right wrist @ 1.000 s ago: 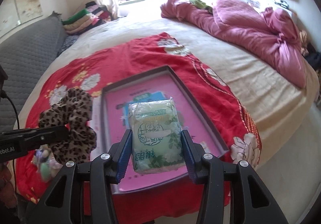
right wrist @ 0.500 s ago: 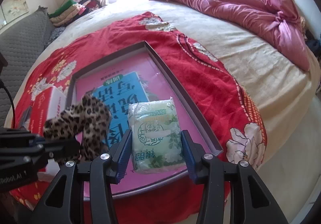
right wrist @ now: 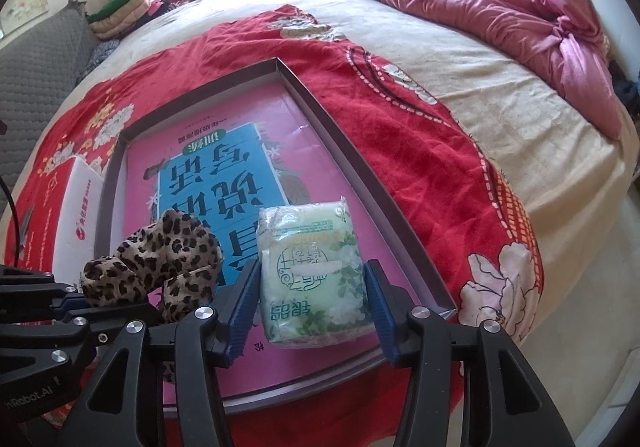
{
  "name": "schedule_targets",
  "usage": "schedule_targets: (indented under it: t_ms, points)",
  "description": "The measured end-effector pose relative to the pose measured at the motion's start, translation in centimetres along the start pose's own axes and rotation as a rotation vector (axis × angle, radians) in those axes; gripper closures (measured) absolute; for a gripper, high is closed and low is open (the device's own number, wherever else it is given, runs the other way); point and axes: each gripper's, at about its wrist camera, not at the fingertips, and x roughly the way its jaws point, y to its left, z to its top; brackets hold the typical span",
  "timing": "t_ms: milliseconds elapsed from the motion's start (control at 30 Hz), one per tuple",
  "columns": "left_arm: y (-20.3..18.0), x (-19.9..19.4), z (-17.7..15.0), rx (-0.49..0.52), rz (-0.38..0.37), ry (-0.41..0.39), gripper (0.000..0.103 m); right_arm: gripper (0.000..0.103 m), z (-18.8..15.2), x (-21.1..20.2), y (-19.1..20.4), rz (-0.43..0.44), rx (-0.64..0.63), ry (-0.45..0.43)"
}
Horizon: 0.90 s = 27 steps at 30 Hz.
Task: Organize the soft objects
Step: 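Carry both items onto the pink tray and open both tools to release, then move both open tools back over the pile of items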
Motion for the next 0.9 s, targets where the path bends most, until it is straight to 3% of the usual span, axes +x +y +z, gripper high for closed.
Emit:
schedule_targets:
  t_ms: [200,267,567,667,767,900]
  points:
    - [0.1,-0.4,-0.3,0.018,0.013,-0.014,0.082,0.045,0.1,-1.2,-0.4,-0.007,0.016,-0.013]
    - [0.2,-0.6,-0.4,0.018,0.009,-0.013,0.069,0.045,0.0,-1.7,-0.6,-0.012,0.026,-0.02]
    - [0.3,-2.2,-1.0,0.022,0.001,-0.052,0.052,0.043,-0.2,-4.2,-1.4,-0.024,0.066,-0.058]
    - [0.1,-3.5,-1.6,0.036,0.025,-0.09,0.042,0.042,-0.2,-5.0,-1.1,-0.029,0.059,-0.067]
    - [0.1,-5.2,-2.4,0.049,0.055,-0.137,0.038,0.041,-0.2,-5.7,-0.7,-0.031,0.048,-0.075]
    - [0.3,-7.2,-3.3,0.046,0.073,-0.178,0.031,0.033,-0.2,-7.2,0.2,-0.036,0.033,-0.1]
